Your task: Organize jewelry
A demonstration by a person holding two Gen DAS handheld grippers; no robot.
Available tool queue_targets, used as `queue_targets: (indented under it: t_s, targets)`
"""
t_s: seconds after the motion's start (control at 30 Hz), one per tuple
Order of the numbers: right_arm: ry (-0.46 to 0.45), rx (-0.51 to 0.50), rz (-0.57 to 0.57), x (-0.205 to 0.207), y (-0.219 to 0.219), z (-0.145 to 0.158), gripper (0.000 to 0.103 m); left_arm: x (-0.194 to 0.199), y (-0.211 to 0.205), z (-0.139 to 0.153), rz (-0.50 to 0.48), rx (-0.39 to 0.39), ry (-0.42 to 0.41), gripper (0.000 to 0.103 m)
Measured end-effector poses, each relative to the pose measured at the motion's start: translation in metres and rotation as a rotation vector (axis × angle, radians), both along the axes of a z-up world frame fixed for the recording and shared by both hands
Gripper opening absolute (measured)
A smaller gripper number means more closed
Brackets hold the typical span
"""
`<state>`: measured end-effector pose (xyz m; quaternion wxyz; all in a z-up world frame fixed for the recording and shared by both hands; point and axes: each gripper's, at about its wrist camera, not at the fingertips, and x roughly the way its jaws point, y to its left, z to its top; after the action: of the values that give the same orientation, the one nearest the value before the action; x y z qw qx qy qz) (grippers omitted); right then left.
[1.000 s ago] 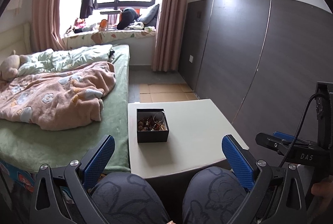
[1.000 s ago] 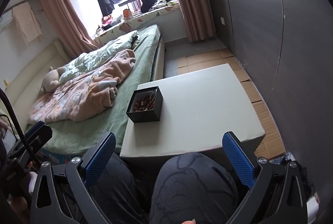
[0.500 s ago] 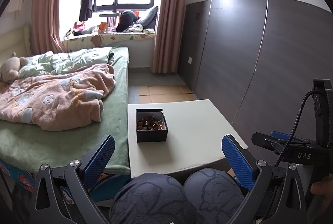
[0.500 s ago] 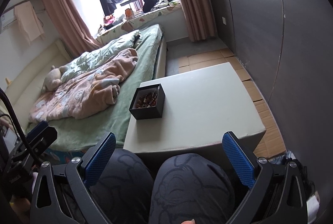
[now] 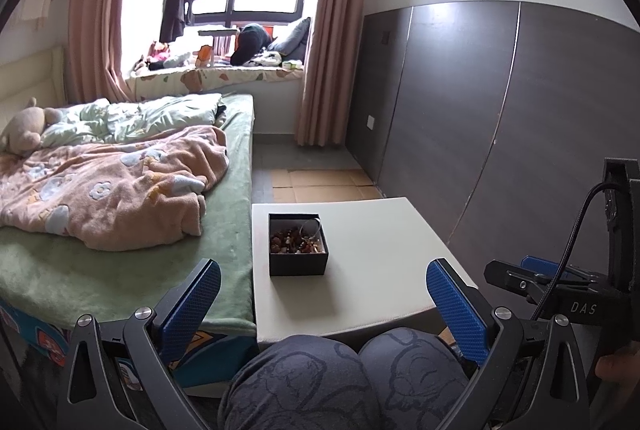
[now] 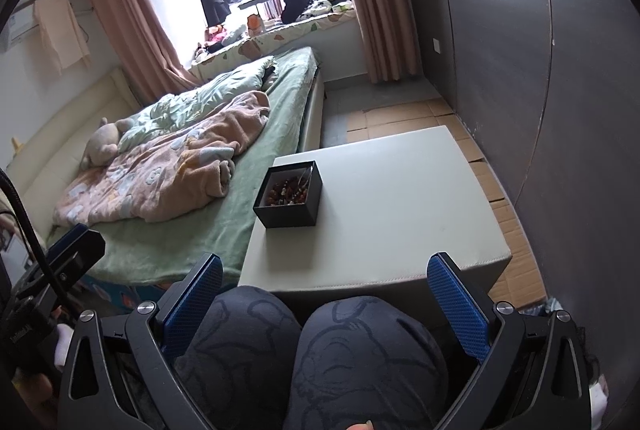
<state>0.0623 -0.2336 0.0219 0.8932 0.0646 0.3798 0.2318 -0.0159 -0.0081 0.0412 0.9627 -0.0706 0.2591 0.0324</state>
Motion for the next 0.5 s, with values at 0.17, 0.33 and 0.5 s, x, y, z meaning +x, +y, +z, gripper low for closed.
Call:
queue_targets:
  t_s: [0.17,0.33,0.5]
  targets:
    - [-0.005,0.004,0.004,-0.004,0.001,0.002,0.103,-0.004,-0.002,0.003,-0.002,0.002,-0.011,0.103]
    - [-0.011,0.004,0.006,-0.008,0.002,0.004,0.103,-0.006,-0.001,0.005,-0.002,0.003,-0.015,0.103]
    - [-0.027,-0.008,0.014,-0.011,0.005,0.008,0.103,-0.010,-0.002,0.007,-0.003,0.011,-0.025,0.103]
